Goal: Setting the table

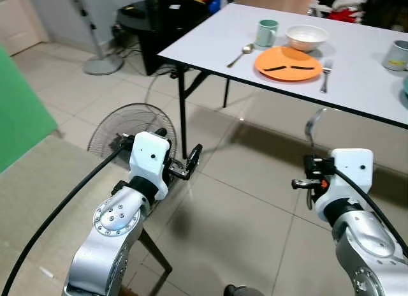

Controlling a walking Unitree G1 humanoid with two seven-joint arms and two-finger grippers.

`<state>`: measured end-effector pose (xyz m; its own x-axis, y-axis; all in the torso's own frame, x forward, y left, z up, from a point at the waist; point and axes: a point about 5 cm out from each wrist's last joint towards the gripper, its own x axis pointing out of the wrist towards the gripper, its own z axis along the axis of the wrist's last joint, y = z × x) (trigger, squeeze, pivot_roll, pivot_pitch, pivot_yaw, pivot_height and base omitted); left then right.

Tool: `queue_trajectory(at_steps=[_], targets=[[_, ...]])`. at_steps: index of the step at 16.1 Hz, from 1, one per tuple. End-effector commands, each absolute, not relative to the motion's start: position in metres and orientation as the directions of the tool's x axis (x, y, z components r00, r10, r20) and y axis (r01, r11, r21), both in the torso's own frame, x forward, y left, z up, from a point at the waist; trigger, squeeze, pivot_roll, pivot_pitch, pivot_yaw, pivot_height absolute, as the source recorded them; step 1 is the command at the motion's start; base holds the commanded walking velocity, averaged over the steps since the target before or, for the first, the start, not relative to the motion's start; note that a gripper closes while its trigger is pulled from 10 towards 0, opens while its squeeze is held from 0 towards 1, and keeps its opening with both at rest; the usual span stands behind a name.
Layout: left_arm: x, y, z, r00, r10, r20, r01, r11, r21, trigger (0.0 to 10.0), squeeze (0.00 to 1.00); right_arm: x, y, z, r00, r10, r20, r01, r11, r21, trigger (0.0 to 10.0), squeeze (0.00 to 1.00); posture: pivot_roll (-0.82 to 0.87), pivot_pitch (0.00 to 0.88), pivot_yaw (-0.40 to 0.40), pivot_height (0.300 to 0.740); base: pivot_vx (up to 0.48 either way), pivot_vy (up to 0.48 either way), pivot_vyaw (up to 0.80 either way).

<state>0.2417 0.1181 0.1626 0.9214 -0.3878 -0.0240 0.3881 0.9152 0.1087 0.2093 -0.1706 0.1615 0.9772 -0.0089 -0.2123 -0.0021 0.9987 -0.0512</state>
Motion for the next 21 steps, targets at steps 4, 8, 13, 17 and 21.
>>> queue_trajectory(at_steps=[4,8,13,17,21], targets=[[0.2416,0.1195,0.1633,0.917,-0.399,-0.020,0.398,0.911,0.103,10.0,0.00,0.2088,-0.1692,0.1653,0.980,-0.009,-0.199,-0.001,0.999,-0.051,10.0,0.00,0.02,0.000,0.042,0.740,0.000,0.000,-0.71],[0.2400,0.1179,0.1634,0.909,-0.416,-0.019,0.416,0.905,0.095,10.0,0.00,0.2081,-0.1684,0.1662,0.982,-0.008,-0.190,-0.002,0.999,-0.052,10.0,0.00,0.02,0.000,0.042,0.740,0.000,0.000,-0.64],[0.2406,0.1158,0.1642,0.902,-0.431,-0.017,0.431,0.898,0.089,10.0,0.00,0.2075,-0.1675,0.1666,0.982,0.000,-0.187,-0.013,0.998,-0.068,10.0,0.00,0.02,0.000,0.047,0.740,0.157,0.000,0.00],[0.2407,0.1147,0.1643,0.898,-0.439,-0.017,0.439,0.895,0.084,10.0,0.00,0.2068,-0.1677,0.1661,0.982,-0.004,-0.190,-0.007,0.998,-0.060,10.0,0.00,0.02,0.000,0.049,0.740,0.271,0.000,-0.46],[0.2407,0.1144,0.1641,0.896,-0.444,-0.019,0.444,0.892,0.084,10.0,0.00,0.2061,-0.1673,0.1662,0.982,-0.003,-0.188,-0.009,0.998,-0.063,10.0,0.00,0.02,0.000,0.050,0.740,0.277,0.000,-0.77]])
